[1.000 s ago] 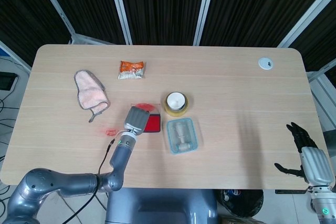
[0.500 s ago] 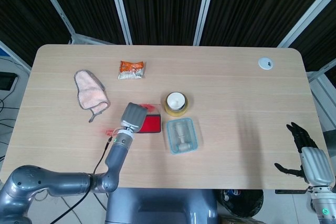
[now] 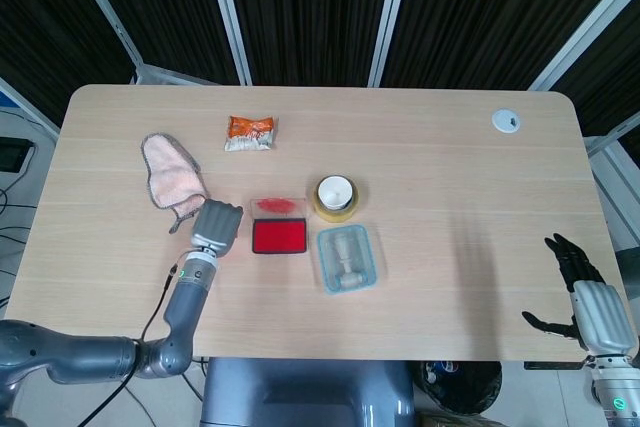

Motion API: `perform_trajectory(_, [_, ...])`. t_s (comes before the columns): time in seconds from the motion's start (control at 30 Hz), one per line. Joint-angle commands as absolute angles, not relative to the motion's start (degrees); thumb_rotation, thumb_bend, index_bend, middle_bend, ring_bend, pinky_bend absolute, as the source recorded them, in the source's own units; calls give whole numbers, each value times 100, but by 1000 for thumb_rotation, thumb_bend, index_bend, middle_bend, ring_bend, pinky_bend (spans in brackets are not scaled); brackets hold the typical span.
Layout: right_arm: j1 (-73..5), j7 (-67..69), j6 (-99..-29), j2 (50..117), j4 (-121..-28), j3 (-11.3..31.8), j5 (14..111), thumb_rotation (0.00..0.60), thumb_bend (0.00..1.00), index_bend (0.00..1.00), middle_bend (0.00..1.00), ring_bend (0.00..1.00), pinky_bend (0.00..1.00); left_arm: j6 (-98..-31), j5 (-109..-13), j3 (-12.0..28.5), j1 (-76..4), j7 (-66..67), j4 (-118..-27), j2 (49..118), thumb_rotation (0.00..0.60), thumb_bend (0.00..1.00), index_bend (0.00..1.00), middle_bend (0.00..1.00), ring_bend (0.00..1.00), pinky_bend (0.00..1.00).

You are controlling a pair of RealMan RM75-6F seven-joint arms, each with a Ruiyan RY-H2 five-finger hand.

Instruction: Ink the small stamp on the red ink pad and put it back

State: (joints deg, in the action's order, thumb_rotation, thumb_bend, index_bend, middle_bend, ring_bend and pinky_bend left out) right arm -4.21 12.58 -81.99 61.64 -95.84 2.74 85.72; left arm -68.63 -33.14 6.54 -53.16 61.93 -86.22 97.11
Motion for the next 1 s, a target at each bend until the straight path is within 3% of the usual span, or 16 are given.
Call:
perform_trajectory(0.03, [-420, 1249, -8210, 6168, -9581, 271, 8586, 600, 118, 0, 0, 0, 185, -6886, -3339, 581, -5232, 6119, -8622, 9679, 600, 537, 711, 727, 576, 642])
perform_trajectory(0.37, [-421, 1231, -8213, 6177, -9573, 265, 8599, 600, 123, 0, 0, 0, 185, -6821, -3504, 361, -5009, 5896, -8404, 9738, 600, 511, 684, 700, 556, 633])
perform_trajectory(1.0, [-422, 1250, -8221, 6179, -9566, 271, 8597, 600, 127, 0, 0, 0, 185, -6622, -3639, 339, -4945, 5880, -8062, 10020, 600, 465, 632, 641, 500, 604])
